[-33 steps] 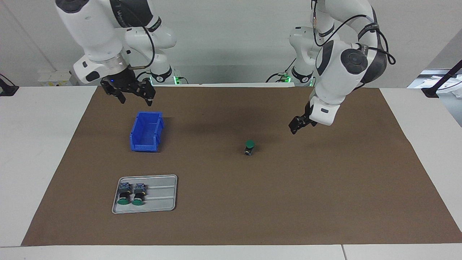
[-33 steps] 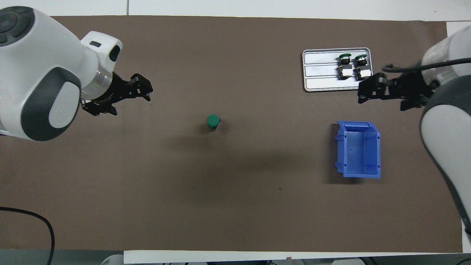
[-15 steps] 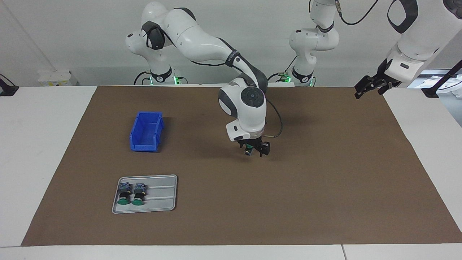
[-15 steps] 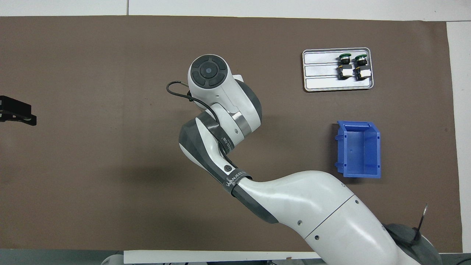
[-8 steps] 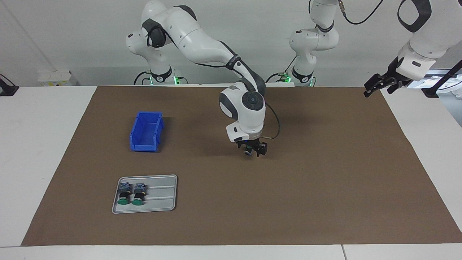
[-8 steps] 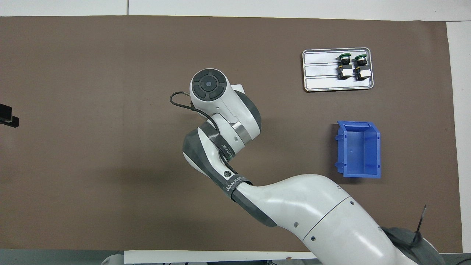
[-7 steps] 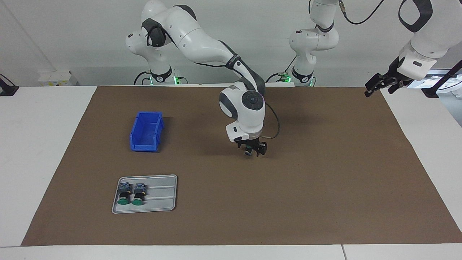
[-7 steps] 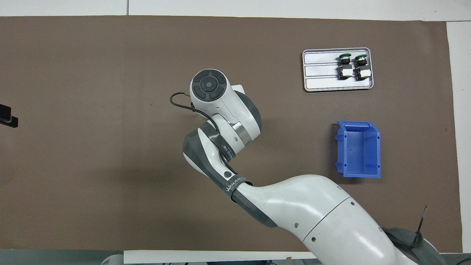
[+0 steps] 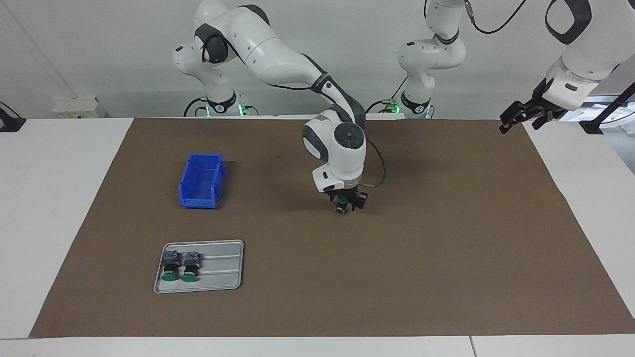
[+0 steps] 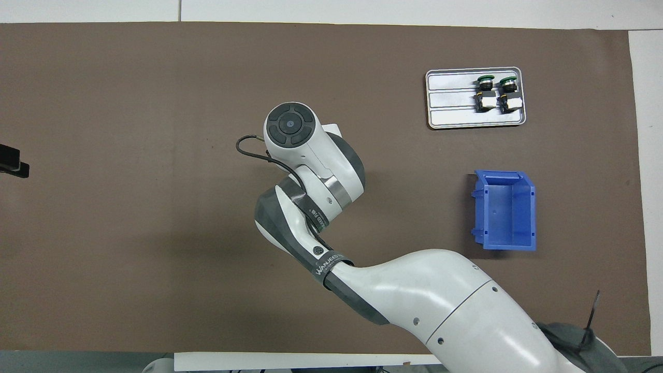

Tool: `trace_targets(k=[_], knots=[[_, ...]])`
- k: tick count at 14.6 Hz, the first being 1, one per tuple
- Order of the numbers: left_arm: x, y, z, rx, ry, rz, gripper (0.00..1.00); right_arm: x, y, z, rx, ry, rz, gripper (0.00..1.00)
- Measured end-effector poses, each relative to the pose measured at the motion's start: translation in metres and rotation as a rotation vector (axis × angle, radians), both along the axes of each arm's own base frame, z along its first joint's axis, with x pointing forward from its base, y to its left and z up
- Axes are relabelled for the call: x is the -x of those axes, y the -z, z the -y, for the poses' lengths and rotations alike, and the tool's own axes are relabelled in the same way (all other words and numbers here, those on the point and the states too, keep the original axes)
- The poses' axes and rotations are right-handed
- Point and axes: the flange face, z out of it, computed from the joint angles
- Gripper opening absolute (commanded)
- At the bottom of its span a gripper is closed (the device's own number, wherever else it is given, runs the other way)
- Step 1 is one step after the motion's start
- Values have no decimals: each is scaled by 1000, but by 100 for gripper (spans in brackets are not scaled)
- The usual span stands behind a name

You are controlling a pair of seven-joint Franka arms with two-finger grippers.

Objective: Place and press button with both arms
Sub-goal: 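Carry the button with the right gripper to the blue bin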

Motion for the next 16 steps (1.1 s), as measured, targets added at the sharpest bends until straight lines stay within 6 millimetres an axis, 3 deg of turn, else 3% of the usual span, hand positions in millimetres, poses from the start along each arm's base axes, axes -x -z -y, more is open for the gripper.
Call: trace_targets(k=[1,3,7,9,11,13,14,16], knots=[[0,0,0,0,0,4,100,1,0,-1,1,-2,-3,46],[-1,-1,0,0,0,6,100,2,1,0,6,-5,-10,2],[-1,-2,4,-1,7,10,100,0,-7,10,25,-59,-34,0],[-1,-4,5,-1,9,13,100,-13,-33,36,26,-115,-35,0],[0,-5,6,-1,11,16,100,-35,-79,95,29,-185,-47,0],[0,-5,11,-1,20,14,100,-46,-125,178,20,-273,-56,0],[0,-6,16,-1,30,14,100,-42,-142,223,10,-314,-62,0],[1,-6,22,-1,43,16,100,-17,-158,292,-1,-394,-75,0]])
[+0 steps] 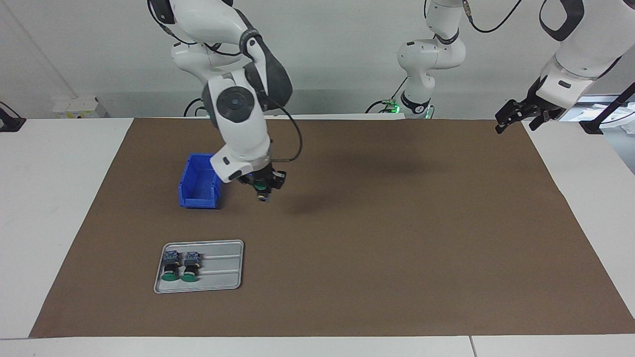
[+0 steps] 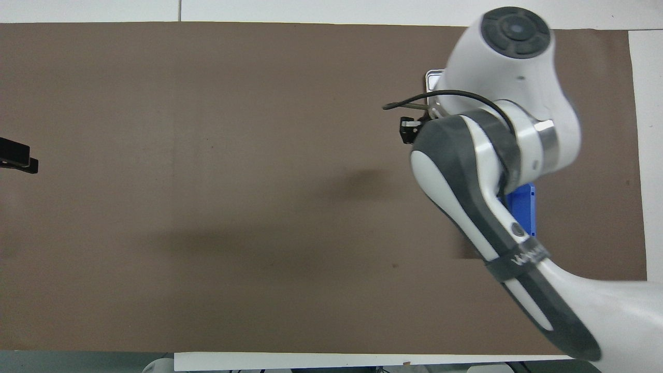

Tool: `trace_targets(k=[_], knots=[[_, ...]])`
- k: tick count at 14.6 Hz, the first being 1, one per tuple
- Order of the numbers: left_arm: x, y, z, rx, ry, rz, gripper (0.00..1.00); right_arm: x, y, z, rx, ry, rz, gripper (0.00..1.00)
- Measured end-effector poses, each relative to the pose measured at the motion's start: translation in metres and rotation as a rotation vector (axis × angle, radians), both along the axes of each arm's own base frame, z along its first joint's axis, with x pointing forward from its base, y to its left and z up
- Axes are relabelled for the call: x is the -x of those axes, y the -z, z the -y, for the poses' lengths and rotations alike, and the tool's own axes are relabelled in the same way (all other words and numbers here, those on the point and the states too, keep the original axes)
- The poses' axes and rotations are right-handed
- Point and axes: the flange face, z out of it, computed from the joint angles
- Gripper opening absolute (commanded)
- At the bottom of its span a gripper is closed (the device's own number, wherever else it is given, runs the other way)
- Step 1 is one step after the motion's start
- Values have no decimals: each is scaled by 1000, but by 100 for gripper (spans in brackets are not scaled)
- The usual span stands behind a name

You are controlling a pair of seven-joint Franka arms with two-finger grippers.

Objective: Place and press button with both arms
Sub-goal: 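Carry the button with the right gripper to the blue bin, then lower the button into the blue bin and open the right gripper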

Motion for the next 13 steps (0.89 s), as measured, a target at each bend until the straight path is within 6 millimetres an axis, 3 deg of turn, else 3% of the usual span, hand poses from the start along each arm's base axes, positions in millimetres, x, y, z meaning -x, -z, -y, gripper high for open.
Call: trace_targets(k=[3,7,9,10,13], knots=[[2,-4,3,0,6,8,100,46,2,77,-14,-111,-15,0],[5,-8,5,1,10,15,100,82,37,150,-29,-158,11,0],[5,-8,6,1,11,15,100,93,62,162,-30,-166,26,1],[5,-8,6,1,11,15,100,99,80,161,-28,-170,30,1],[5,-8,6,1,11,15,100,106,106,159,-27,-174,34,1]])
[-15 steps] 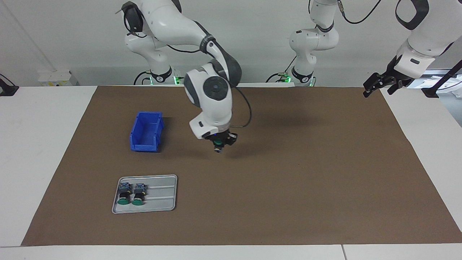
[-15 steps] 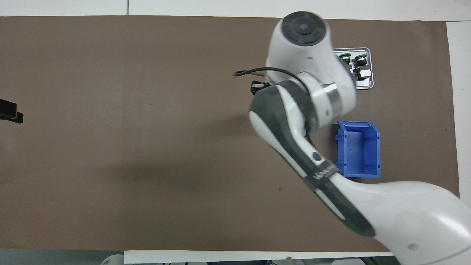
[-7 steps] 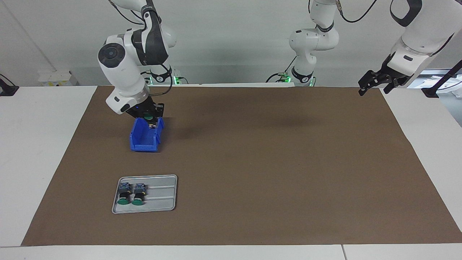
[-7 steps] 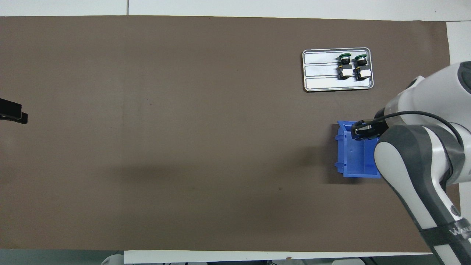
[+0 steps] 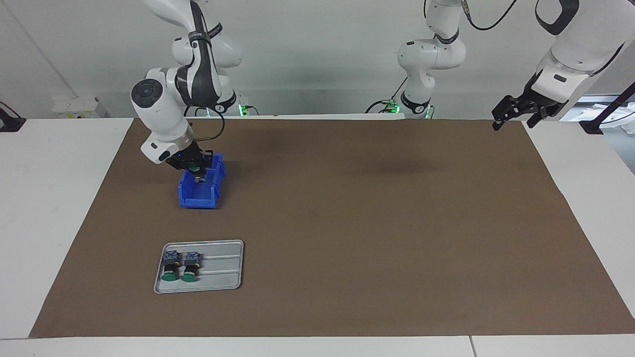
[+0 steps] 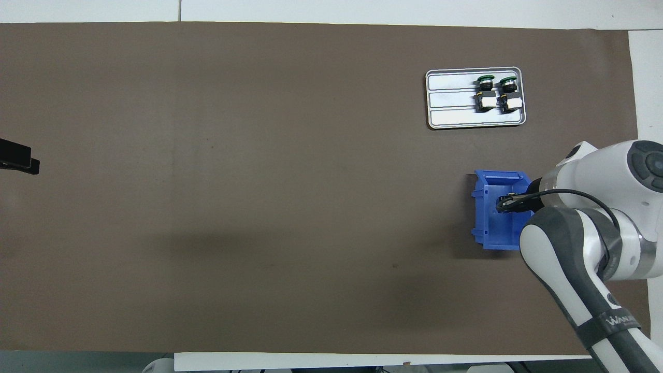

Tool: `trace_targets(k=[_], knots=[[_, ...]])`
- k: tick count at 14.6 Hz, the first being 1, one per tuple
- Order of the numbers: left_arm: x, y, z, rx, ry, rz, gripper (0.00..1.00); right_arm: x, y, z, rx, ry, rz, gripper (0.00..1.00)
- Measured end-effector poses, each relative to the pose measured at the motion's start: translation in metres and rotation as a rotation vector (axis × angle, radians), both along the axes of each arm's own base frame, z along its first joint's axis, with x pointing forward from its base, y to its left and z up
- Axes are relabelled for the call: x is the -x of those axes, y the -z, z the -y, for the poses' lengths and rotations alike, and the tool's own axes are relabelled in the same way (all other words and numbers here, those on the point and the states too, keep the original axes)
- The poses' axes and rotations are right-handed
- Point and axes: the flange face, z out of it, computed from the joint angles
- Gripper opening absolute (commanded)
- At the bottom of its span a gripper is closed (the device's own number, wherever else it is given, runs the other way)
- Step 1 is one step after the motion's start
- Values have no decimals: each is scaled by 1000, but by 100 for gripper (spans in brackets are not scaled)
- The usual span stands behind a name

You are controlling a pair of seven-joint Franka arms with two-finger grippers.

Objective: Place and press button with both arms
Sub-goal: 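Lower the button into the blue bin and open the right gripper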

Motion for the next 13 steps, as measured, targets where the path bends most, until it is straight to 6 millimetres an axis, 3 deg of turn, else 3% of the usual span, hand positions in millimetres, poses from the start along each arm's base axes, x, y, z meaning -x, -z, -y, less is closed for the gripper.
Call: trace_targets(k=[6,8,10,13], knots=[[2,-3,-1,0,-1,5,100,-3,27,2,-3,5,-13,7],[3,-3,-1,0,-1,-1,100,-4,30,2,-4,5,-9,17],[4,-3,-1,0,-1,-5,100,-5,31,2,-4,5,-9,34],[4,-3,0,0,0,-7,100,-4,31,2,-4,5,-9,41]])
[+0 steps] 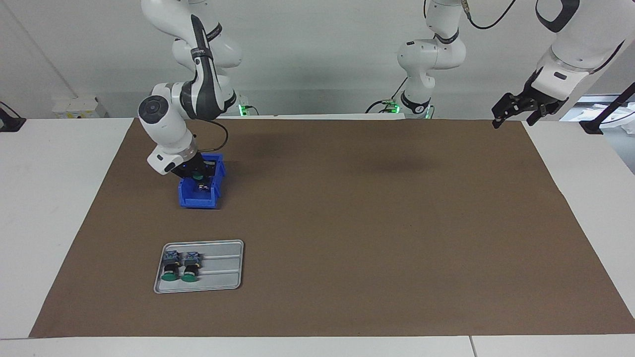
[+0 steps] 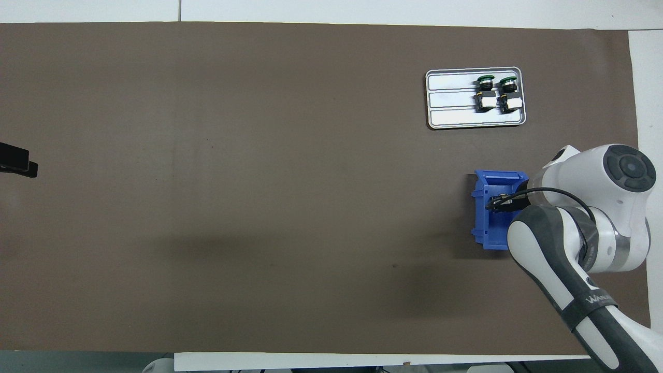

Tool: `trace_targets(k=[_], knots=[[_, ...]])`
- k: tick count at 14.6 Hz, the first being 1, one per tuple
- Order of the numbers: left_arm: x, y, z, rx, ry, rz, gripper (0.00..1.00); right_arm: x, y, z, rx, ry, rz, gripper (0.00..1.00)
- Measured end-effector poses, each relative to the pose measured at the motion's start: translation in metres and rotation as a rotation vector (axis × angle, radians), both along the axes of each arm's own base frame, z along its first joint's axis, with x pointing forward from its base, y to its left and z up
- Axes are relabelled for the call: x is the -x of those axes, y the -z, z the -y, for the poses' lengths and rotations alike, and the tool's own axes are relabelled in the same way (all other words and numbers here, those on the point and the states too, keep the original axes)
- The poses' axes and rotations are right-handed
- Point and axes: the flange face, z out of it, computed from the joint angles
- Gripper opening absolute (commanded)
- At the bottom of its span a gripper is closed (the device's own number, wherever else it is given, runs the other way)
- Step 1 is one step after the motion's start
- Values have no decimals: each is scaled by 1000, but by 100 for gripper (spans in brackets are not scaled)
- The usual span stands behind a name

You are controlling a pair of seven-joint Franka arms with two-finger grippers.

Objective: Place and press button with both arms
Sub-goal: 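Lower the button into the blue bin and open the right gripper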

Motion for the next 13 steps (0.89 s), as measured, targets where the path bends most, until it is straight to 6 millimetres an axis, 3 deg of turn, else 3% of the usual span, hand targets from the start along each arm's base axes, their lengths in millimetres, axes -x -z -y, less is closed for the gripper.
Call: trace_targets(k=[6,10,11,12,13], knots=[[1,0,0,0,1,-5,100,-2,-3,0,0,0,1,54],[2,0,0,0,0,-9,100,-7,-16,0,-1,-2,-9,61],[2,0,0,0,0,-11,100,-9,-23,-1,-1,-2,-15,71],[3,-1,0,0,0,-13,100,-12,-33,-1,-1,-3,-19,93],[4,-1,0,0,0,-15,100,-16,-46,-1,-1,-4,-12,100]])
